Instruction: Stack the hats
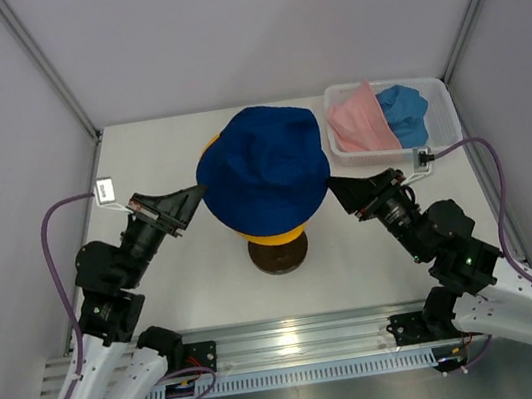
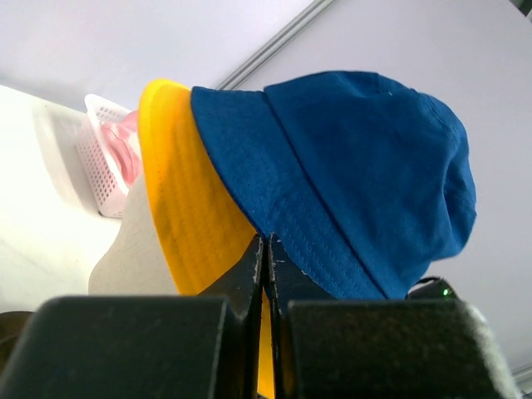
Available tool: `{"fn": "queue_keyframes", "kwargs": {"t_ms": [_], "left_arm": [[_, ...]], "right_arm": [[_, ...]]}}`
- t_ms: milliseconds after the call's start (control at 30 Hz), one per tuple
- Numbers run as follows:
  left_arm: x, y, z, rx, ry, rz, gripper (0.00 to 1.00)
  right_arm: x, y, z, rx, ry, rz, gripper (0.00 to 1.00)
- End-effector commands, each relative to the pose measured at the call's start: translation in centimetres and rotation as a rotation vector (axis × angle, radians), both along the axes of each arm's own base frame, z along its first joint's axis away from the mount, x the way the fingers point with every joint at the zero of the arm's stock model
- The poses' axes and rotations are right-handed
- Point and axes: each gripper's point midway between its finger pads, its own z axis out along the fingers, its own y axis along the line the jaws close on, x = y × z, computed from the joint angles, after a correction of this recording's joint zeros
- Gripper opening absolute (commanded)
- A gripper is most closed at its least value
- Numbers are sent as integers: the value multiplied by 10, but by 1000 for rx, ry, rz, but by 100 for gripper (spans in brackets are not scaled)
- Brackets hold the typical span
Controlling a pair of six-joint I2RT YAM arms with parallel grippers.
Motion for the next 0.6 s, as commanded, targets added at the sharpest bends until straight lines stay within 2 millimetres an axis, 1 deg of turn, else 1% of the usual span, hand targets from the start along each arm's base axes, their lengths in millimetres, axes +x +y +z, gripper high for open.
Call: {"fn": "queue_keyframes", "kwargs": {"t_ms": [0,67,100,200,233,267,433,500,567], "left_arm": [[-5,0,-5,58,-42,8,1],[-4,-1,-13,68,-28,11,1],[-2,-1,-20,80,-13,13,1],[0,1,-28,97,1,32,1],[3,3,-37,106,22,44,1],[2,4,-37,109,15,52,1],[5,10,-66,128,75,88,1],[2,11,-67,117,68,86,1],[2,11,-69,122,62,84,1]], "right_arm": [[3,-4,20,15,-26,-26,41],[4,-2,23,35,-31,-22,41],[5,-1,22,40,-29,-23,41],[8,-2,25,74,-29,-32,41],[10,-2,25,85,-26,-36,41],[12,-3,24,85,-22,-43,42],[21,-2,20,96,-6,-38,43],[23,-2,20,115,-4,-26,43],[25,-1,19,128,-9,-13,40]]}}
